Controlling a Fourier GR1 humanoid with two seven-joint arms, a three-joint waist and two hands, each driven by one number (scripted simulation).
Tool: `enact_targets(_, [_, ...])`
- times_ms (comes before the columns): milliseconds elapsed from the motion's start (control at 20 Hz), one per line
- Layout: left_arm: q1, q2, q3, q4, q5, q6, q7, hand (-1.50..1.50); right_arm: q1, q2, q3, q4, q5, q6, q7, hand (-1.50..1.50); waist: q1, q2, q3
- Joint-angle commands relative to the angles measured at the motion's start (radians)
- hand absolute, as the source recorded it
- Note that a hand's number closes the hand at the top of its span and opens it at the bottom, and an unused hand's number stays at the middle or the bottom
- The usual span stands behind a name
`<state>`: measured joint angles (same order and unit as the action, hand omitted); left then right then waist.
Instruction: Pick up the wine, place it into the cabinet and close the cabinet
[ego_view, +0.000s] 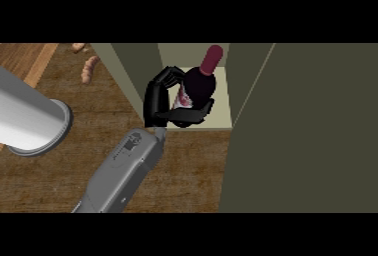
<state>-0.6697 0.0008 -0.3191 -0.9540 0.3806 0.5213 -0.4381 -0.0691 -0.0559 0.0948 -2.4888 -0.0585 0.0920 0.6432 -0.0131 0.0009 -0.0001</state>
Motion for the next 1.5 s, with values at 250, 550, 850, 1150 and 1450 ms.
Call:
enact_targets(250, [-0.133, -0.001, 0.071, 0.196, 0.062, -0.064, -0.022, 1.5, -0.018, -0.017, -0.044, -0.088, -0.095, -0.012, 0.074, -1.5, -0.006, 0.002, 0.0])
enact_targets(550, [-0.257, -0.001, 0.132, 0.364, 0.053, -0.071, -0.033, 1.5, 0.06, 0.001, -0.039, -0.072, -0.116, 0.018, -0.011, -1.5, -0.019, 0.005, 0.0])
enact_targets(850, [-0.311, -0.001, 0.162, 0.469, 0.014, -0.055, -0.138, 1.5, 0.042, 0.019, 0.019, -0.056, -0.045, 0.013, -0.007, -1.5, -0.013, 0.004, 0.0])
enact_targets(1150, [-0.377, -0.001, 0.203, 0.564, 0.037, -0.034, -0.216, 1.5, -0.007, 0.018, -0.004, -0.026, -0.045, 0.007, -0.015, -1.5, -0.017, 0.007, 0.0])
enact_targets(1450, [-0.472, 0.02, 0.259, 0.694, 0.044, -0.06, -0.245, 1.5, 0.039, 0.024, 0.013, -0.04, -0.064, 0.028, -0.025, -1.5, -0.038, 0.015, 0.0])
